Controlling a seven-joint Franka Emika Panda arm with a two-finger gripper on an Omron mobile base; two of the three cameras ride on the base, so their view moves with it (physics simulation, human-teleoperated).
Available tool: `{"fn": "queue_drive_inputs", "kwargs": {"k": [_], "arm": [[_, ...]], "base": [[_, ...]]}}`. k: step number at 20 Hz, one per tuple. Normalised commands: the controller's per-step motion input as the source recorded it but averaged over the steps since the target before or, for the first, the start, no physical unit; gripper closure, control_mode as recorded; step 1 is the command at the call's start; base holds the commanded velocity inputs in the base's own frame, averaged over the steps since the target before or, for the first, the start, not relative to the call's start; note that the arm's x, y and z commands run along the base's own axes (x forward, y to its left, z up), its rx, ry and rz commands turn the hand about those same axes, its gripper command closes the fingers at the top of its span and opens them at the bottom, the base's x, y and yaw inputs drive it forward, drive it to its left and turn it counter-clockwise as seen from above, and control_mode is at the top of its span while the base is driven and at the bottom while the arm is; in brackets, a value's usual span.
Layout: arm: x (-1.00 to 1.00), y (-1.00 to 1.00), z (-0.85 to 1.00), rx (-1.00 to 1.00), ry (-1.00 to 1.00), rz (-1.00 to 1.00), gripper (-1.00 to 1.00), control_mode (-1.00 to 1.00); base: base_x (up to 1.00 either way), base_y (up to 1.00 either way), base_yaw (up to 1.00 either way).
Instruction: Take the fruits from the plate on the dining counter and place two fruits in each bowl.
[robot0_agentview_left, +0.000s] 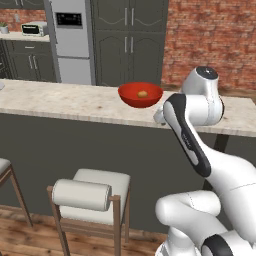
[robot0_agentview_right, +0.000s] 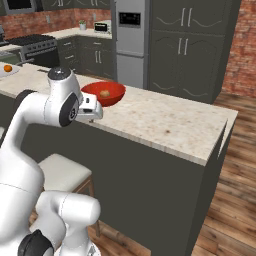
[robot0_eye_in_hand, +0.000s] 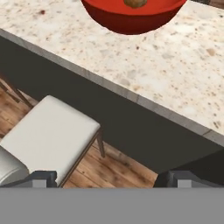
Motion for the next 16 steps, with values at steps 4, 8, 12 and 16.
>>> {"fn": "queue_drive_inputs", "kwargs": {"k": [4, 8, 12, 16], "arm": [[-0.21, 0.04, 0.00, 0.00, -0.02, 0.00, -1.00, -1.00], [0.00, 0.00, 0.00, 0.00, 0.00, 0.00, -1.00, 1.00], [0.00, 0.00, 0.00, 0.00, 0.00, 0.00, -1.00, 1.00], [0.00, 0.00, 0.00, 0.00, 0.00, 0.00, -1.00, 1.00]], "base": [[0.00, 0.00, 0.00], [-0.95, 0.73, 0.00], [-0.97, 0.99, 0.02], [-0.56, 1.00, 0.05]]}}
